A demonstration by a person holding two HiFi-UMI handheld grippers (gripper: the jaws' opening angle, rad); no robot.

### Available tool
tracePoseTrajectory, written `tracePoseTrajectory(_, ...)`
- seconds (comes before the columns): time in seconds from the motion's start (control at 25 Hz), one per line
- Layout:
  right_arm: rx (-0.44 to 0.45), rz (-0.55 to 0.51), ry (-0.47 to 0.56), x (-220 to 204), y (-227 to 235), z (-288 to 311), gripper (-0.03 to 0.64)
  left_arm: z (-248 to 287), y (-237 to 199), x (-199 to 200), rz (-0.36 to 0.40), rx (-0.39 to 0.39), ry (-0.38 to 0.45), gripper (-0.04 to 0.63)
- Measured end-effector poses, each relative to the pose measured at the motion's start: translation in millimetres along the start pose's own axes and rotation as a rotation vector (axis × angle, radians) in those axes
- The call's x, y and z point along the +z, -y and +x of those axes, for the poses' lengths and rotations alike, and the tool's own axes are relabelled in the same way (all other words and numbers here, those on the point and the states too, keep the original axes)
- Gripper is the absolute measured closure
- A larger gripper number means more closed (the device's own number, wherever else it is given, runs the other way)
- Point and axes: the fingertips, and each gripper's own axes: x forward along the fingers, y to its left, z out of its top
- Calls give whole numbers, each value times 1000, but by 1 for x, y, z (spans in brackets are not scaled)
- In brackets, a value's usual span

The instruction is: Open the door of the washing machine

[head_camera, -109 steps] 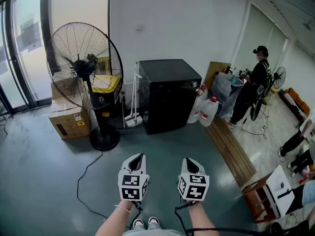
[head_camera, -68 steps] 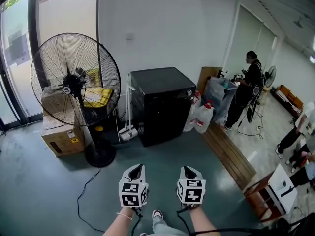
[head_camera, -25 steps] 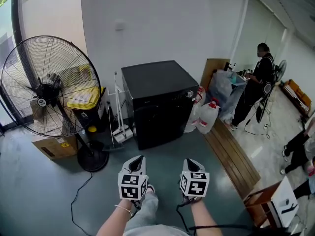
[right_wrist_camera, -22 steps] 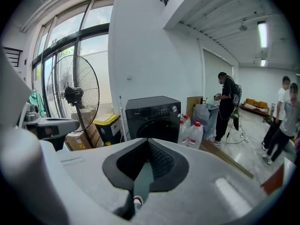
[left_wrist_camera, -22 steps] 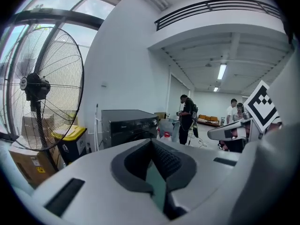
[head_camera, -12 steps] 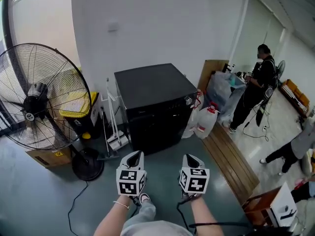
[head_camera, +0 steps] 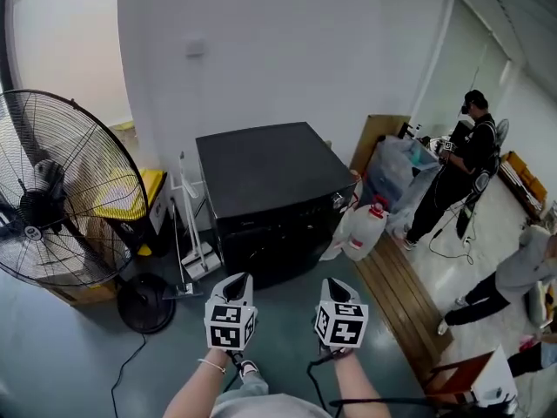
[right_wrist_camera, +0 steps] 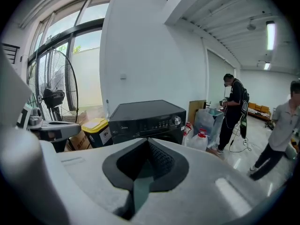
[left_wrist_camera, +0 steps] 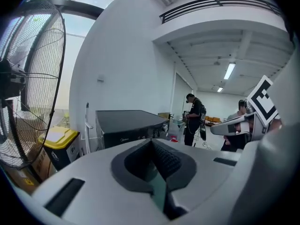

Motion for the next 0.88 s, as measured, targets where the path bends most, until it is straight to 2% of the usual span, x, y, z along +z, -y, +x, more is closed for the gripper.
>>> tracePoseTrajectory(0.44, -8, -7, -34, 26, 5, 74, 612, 68, -45, 1, -48, 17, -44, 591)
tracePoseTrajectory(0.88, 31, -22, -85, 16, 19, 110, 612, 85, -53, -21, -80, 74, -80, 591)
